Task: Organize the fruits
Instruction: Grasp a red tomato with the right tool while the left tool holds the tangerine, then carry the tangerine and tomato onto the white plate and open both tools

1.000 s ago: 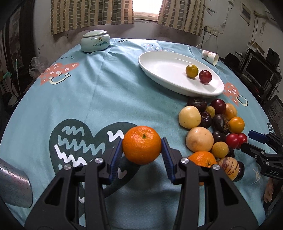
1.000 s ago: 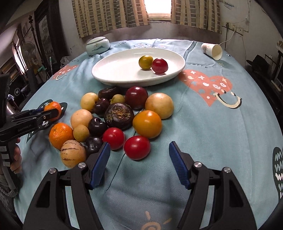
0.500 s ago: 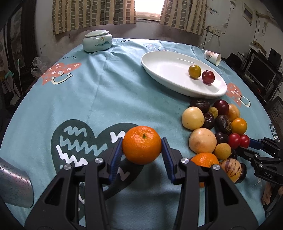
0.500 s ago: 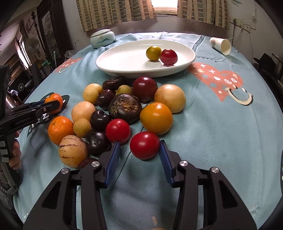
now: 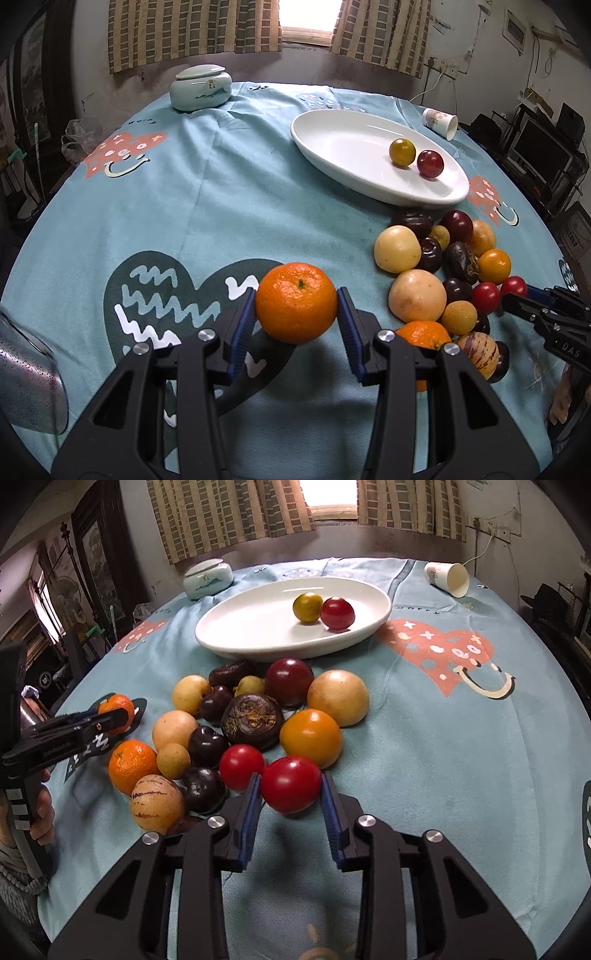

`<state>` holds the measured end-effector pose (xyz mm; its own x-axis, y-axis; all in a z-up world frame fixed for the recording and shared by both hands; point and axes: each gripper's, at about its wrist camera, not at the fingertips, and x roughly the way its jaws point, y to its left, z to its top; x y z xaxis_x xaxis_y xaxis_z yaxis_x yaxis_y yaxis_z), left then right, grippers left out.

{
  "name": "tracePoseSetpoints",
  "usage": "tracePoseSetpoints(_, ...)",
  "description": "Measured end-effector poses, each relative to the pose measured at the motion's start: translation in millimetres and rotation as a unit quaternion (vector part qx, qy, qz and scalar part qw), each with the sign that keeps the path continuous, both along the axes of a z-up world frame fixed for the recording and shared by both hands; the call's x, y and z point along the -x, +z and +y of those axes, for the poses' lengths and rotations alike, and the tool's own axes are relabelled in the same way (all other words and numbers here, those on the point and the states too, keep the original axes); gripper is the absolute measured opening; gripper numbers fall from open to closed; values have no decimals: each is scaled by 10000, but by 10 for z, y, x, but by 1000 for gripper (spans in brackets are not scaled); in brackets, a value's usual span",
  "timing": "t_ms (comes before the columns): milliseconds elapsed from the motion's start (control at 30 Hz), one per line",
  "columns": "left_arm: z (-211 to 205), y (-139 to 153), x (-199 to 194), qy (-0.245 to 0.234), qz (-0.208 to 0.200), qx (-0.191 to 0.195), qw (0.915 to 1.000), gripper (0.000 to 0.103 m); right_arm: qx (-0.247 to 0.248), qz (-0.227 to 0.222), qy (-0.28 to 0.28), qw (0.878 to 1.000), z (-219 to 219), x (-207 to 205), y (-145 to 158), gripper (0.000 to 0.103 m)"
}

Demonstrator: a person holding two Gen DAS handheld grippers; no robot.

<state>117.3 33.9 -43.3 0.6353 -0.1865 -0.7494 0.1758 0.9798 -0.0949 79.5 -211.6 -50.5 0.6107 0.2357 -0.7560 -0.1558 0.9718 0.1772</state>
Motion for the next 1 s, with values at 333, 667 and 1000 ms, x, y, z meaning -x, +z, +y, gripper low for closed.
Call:
tracePoseSetpoints(333,-75,134,-57,21,8,-110,9999,44,-388,-267,-204,9987,-225,-43,301,32)
tracePoseSetpoints(667,-321,588,-428,-96,-247,-339,9991,44,-397,-736,-198,9963,-328,-410,912,32)
tracePoseSetpoints(1000,-735,601,-1139,-207,-160,-169,9995,44,-540,-495,-75,9973,-82,-1217,761,33)
